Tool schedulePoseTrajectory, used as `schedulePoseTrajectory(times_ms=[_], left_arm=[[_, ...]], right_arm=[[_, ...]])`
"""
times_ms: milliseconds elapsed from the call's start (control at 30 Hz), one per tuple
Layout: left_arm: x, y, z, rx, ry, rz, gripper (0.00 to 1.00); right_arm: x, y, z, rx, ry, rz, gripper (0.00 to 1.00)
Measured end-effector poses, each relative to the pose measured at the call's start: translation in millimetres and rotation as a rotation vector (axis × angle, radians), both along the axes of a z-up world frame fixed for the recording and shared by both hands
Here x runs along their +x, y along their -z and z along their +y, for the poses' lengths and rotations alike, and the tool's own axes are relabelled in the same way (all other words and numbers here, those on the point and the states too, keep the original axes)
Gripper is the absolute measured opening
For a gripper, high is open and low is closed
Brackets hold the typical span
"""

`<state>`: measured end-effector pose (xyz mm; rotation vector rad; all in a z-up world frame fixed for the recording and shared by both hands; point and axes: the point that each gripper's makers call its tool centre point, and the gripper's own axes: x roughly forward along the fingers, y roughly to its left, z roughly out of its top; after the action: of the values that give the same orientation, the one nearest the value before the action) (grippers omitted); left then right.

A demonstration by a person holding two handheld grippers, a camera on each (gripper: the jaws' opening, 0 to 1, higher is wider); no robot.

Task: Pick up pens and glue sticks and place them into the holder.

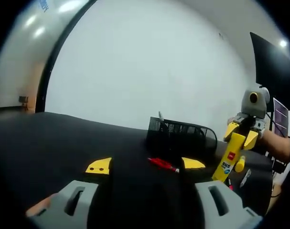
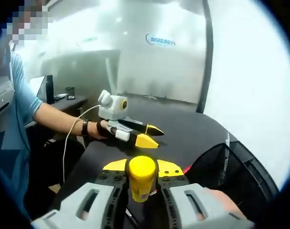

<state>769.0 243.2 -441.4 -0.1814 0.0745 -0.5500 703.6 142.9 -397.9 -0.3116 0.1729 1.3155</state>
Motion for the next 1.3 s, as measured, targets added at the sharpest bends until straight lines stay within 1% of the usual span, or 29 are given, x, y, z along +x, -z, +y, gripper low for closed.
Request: schedulePoseTrajectory(times_ms=[133,200,267,467,633,867,967,1167,1300], left_arm=[[0.3,-0.1,0,-0.001,0.000,0.000,0.54],[0.5,-0.1,0,-0.001,0.001,0.000,0.54],[0.8,0.1,0,0.000,0.000,0.001,0.54],[1.5,1.2,0,0.005,0.000,0.004,0.54],[2.1,0.2,-1,0.004,-0.001,0.005,0.54],[2.8,-0.1,0,0.001,-0.003,0.005,0.54],[3.5,-1.3,0,-0.002,0.001,0.001,0.53],[4.6,-2.0,0,-0.004,0.003,0.002,0.53],[5.5,-2.7,1,-0.007,0.003,0.003,0.53]], right_arm=[[2,-1.3,1,0.064,0.013,0.029,0.18],[3,-1.9,1,0.098,0.030,0.036,0.18],[4,-2.2,0,0.115,0.037,0.038,0.18],[9,-5.5,-3,0.128,0.066,0.047,0.18],[12,-12.5,-8,0.128,0.076,0.055,0.18],[16,-36.7,-15,0.178,0.091,0.067,0.18],[20,-47.1,-18,0.188,0.098,0.065,0.18],[36,-75.6,-23,0.233,0.123,0.053,0.18],[46,-90.5,-24,0.239,0.141,0.035,0.18]])
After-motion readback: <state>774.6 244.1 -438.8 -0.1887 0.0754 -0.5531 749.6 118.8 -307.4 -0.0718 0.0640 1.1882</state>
